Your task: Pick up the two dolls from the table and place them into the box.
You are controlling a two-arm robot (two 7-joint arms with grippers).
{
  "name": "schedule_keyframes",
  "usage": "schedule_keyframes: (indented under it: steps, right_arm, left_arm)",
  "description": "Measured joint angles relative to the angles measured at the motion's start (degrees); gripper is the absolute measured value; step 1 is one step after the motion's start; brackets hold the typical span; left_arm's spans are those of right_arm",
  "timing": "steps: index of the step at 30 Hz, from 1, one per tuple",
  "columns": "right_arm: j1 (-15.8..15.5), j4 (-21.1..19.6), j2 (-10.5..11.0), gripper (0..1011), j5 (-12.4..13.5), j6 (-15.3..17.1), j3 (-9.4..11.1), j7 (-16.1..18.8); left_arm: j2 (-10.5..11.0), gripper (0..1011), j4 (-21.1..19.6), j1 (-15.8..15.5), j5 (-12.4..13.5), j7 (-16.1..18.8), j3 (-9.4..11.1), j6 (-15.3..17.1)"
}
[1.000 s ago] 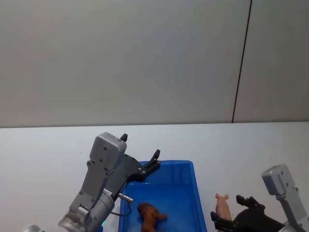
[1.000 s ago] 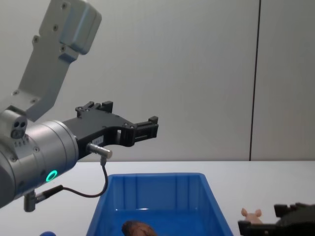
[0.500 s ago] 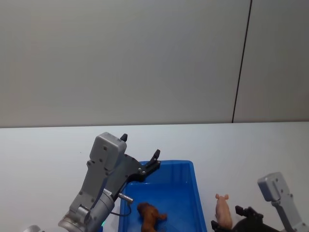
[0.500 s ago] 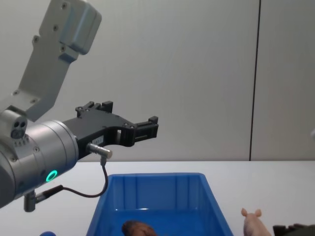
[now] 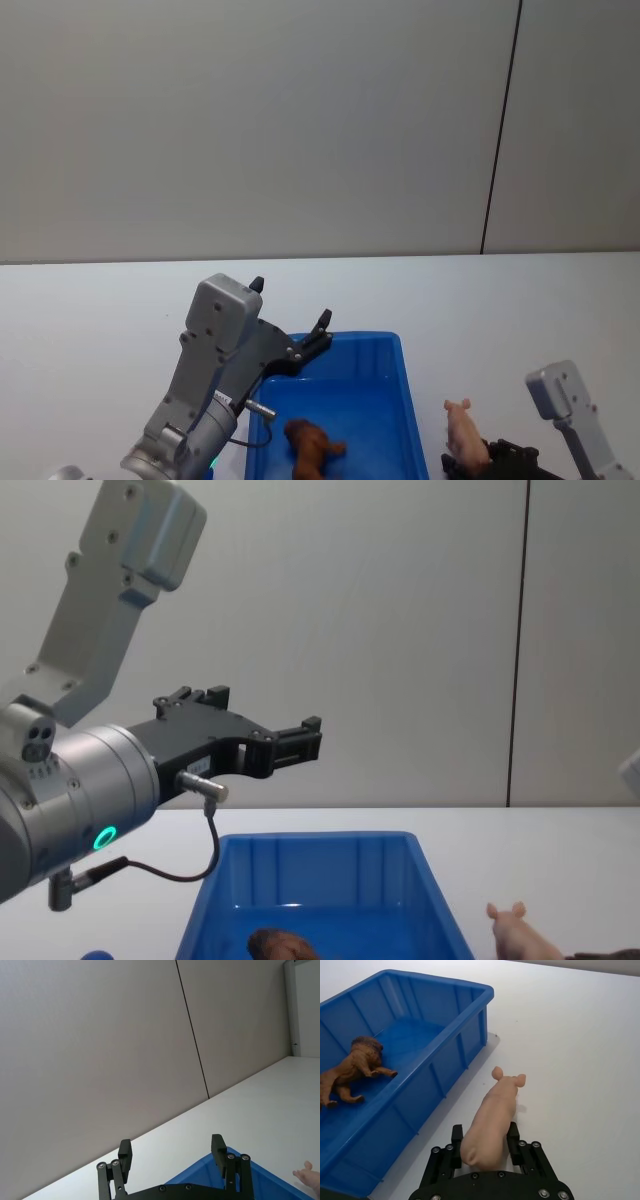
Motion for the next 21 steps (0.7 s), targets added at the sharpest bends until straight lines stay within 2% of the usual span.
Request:
schedule_keyframes:
  steps: [6, 16, 21]
  right_arm:
    - [-0.16, -0.08, -0.12, 378, -0.22, -0.88, -0.07, -1.84]
    - [-0.79, -2.23, 0.17, 369, -1.87, -3.81, 0.17, -5.48]
    - [-0.83, -3.78, 0.49, 369, -2.92, -5.35, 0.41, -6.02]
  left_arm:
    - [0.0, 1001, 0.0, 0.0, 0.0, 0.0, 0.0, 0.0]
    - [0.0, 1001, 0.0, 0.0, 0.0, 0.0, 0.0, 0.0]
    - [0.0, 1001, 0.0, 0.0, 0.0, 0.0, 0.0, 0.0]
